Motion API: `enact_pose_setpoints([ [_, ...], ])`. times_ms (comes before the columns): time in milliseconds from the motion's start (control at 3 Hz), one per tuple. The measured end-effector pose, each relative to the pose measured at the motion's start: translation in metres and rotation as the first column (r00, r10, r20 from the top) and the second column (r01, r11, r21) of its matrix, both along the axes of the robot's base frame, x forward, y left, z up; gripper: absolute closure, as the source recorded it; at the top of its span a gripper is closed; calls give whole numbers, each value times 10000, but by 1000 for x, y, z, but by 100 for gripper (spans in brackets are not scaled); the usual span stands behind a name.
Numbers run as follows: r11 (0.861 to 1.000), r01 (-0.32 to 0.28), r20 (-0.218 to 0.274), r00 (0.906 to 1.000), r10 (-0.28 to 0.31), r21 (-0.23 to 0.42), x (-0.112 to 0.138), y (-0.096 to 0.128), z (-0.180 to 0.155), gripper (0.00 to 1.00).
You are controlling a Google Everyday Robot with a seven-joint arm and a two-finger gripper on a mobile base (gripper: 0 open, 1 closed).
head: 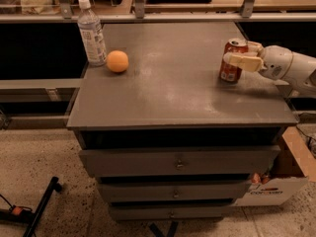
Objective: Place coke can upright
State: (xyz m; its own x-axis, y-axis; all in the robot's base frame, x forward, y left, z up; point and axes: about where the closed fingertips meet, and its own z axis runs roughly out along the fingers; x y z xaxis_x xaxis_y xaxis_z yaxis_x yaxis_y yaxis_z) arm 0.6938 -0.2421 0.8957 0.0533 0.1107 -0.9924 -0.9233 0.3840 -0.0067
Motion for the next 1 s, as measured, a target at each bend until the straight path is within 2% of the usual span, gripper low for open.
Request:
enact_pose_setpoints([
  [333, 10000, 14, 3, 10000, -14, -67, 0, -2, -4, 0],
  [667, 9990, 260, -47, 9996, -261, -372, 0, -10, -2, 0],
  [1000, 9923, 569, -15, 9983, -574, -1103, 0, -23, 6, 0],
])
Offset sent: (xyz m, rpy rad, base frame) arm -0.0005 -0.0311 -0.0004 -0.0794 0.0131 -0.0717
